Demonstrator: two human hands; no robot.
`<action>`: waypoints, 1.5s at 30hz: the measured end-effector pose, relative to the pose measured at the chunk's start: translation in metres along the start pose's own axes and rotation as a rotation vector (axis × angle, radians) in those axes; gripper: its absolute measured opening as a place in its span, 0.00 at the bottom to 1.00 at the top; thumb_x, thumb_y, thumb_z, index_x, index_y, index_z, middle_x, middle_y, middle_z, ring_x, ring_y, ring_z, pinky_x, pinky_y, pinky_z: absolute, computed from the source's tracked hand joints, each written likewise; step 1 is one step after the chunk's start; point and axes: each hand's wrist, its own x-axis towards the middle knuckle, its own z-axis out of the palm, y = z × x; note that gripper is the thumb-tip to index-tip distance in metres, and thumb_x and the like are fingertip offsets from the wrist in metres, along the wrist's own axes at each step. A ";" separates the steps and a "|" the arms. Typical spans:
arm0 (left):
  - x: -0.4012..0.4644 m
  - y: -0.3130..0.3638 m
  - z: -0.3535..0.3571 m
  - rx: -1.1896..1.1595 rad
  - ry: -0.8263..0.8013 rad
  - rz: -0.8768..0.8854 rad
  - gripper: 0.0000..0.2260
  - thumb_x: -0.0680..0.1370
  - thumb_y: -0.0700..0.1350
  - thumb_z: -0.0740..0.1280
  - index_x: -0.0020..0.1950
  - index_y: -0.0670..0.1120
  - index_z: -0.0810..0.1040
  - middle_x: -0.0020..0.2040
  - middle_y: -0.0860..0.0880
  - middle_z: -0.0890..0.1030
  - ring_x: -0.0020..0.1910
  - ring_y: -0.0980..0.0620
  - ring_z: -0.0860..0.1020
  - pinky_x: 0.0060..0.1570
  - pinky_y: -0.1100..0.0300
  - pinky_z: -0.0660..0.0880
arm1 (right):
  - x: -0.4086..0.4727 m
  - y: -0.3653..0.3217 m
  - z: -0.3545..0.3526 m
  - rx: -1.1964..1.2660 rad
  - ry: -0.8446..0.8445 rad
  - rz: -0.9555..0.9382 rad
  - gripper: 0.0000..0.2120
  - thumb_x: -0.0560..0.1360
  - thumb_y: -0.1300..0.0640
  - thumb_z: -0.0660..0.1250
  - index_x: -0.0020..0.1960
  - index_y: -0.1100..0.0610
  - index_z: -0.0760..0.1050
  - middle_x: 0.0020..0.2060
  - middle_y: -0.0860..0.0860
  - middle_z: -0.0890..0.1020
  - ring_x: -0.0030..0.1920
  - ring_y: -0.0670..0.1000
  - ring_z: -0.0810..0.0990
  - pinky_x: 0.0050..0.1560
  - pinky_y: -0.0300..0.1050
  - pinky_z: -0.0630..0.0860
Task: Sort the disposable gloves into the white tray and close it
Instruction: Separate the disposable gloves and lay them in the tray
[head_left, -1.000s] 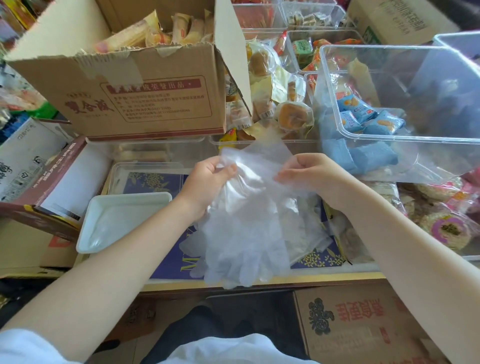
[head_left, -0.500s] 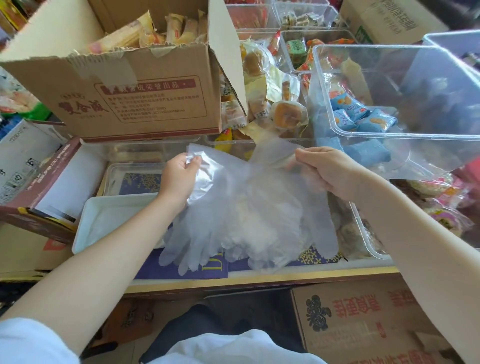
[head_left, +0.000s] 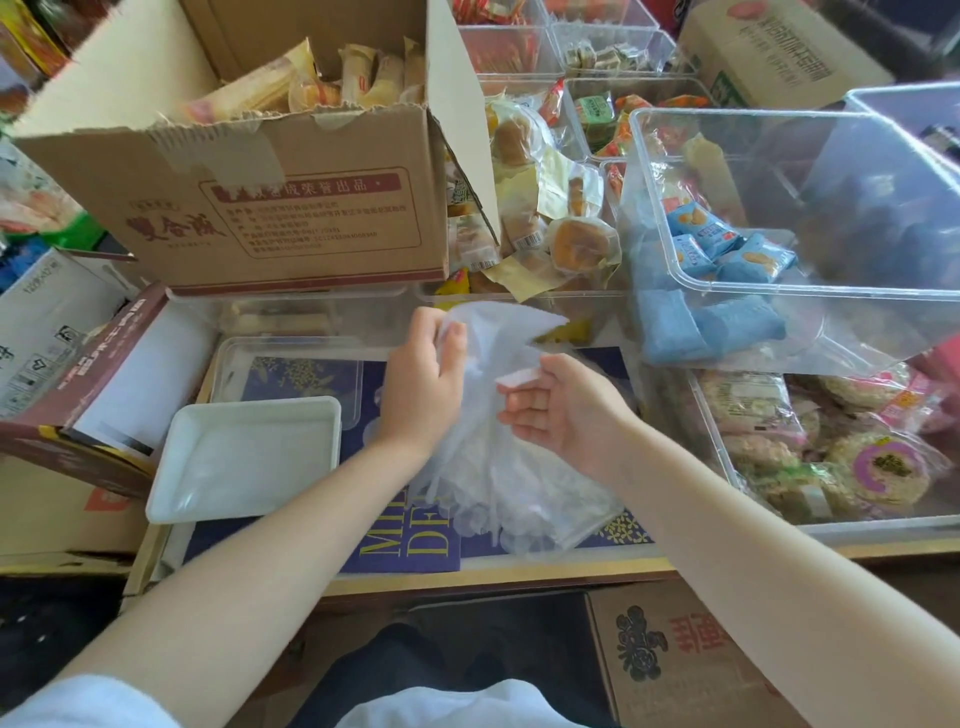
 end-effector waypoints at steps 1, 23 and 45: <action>-0.004 0.001 0.001 -0.016 -0.035 0.014 0.07 0.80 0.45 0.57 0.42 0.47 0.65 0.29 0.56 0.66 0.30 0.66 0.70 0.31 0.60 0.58 | 0.000 0.001 0.006 0.020 -0.026 -0.033 0.25 0.81 0.52 0.47 0.38 0.59 0.78 0.25 0.49 0.79 0.36 0.51 0.79 0.43 0.43 0.71; -0.007 -0.004 -0.017 -0.258 -0.487 -0.199 0.02 0.75 0.40 0.69 0.45 0.47 0.78 0.43 0.37 0.80 0.40 0.45 0.76 0.44 0.57 0.71 | -0.016 -0.001 -0.023 -1.014 0.435 -0.952 0.11 0.71 0.54 0.71 0.50 0.55 0.73 0.45 0.48 0.76 0.44 0.48 0.73 0.47 0.37 0.67; 0.007 -0.015 -0.025 -0.375 -0.287 -0.380 0.06 0.80 0.44 0.61 0.50 0.48 0.78 0.31 0.61 0.78 0.29 0.63 0.73 0.35 0.71 0.68 | -0.020 -0.018 -0.015 -0.980 0.142 -1.236 0.02 0.71 0.57 0.70 0.40 0.54 0.80 0.32 0.40 0.75 0.34 0.43 0.75 0.35 0.43 0.75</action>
